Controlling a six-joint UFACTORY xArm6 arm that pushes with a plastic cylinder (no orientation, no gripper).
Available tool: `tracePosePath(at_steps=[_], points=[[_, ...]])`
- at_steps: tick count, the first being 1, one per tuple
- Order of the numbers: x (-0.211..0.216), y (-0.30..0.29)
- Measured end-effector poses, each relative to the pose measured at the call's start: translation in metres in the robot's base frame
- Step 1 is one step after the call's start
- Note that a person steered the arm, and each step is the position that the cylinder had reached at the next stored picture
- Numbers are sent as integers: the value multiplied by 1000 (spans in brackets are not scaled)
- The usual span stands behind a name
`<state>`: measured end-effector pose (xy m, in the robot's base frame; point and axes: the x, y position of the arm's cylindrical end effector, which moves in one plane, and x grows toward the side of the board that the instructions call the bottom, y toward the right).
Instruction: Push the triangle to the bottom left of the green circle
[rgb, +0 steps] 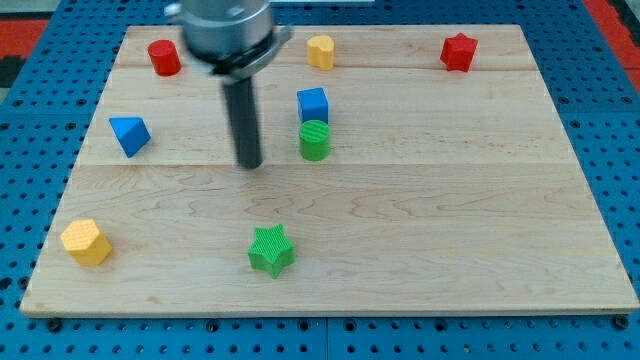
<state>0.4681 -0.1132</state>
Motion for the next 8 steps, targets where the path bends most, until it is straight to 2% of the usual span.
tracePosePath(at_steps=[1, 2, 3, 4, 5, 6, 7, 8], points=[[30, -105], [10, -178], [-35, -190], [-68, -146], [-95, -75], [-104, -11], [-86, -29], [-105, -57]])
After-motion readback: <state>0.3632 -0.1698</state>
